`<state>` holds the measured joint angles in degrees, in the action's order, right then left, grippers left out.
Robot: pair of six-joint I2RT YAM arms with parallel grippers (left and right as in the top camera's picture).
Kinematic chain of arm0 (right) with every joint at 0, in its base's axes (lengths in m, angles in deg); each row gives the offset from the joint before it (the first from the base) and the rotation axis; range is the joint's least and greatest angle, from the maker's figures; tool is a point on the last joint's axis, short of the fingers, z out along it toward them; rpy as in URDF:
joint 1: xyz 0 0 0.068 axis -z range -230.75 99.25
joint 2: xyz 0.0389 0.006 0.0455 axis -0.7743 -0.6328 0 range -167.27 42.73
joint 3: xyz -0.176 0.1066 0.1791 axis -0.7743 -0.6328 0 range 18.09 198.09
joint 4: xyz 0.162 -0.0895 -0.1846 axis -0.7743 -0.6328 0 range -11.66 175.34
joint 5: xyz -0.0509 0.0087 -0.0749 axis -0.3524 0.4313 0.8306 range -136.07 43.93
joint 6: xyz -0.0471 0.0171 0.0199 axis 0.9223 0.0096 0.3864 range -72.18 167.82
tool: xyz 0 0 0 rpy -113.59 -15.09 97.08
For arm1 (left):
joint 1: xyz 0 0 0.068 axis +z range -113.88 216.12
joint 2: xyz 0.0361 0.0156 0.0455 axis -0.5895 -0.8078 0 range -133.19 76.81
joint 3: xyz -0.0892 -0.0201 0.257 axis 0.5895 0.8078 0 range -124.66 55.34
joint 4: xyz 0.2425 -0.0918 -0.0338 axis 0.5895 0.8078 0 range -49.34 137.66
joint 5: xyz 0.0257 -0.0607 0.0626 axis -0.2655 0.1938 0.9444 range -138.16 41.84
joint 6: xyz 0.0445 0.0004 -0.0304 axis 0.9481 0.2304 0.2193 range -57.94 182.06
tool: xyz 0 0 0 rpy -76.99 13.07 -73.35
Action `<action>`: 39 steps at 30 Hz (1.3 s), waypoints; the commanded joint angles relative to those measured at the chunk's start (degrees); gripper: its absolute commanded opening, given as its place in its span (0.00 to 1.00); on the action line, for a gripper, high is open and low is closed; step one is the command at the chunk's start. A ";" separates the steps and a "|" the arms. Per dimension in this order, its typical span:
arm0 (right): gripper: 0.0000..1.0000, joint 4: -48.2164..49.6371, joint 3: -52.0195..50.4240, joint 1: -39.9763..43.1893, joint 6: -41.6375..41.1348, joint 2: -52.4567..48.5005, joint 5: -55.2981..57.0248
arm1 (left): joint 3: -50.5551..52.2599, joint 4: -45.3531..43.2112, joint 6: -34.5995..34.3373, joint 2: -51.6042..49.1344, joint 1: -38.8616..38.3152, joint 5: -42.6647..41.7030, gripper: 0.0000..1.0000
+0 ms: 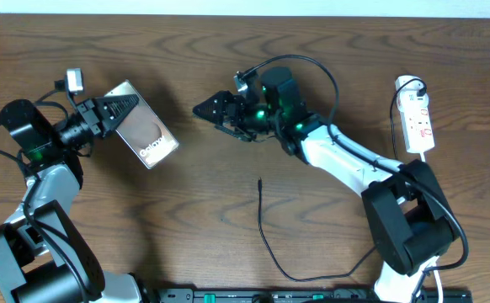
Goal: Plug charger to phone and switch on socket
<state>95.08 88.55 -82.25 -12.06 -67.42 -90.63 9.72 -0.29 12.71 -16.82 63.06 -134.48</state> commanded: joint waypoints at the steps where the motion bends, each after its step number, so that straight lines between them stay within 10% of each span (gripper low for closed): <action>1: 0.97 -3.06 2.05 2.73 6.82 0.31 -4.59 | -0.66 -0.48 4.42 1.14 0.15 -3.76 0.08; 19: 0.99 -70.07 26.10 3.67 26.71 0.28 29.97 | -0.66 -0.48 4.76 1.14 0.15 -3.69 0.08; 39: 0.99 -69.24 13.33 -2.95 23.06 -0.61 36.89 | -0.66 -0.48 4.79 1.14 0.15 -3.69 0.08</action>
<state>25.37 104.02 -85.27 12.27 -67.47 -54.35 9.72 -0.29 17.09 -16.82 63.06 -136.58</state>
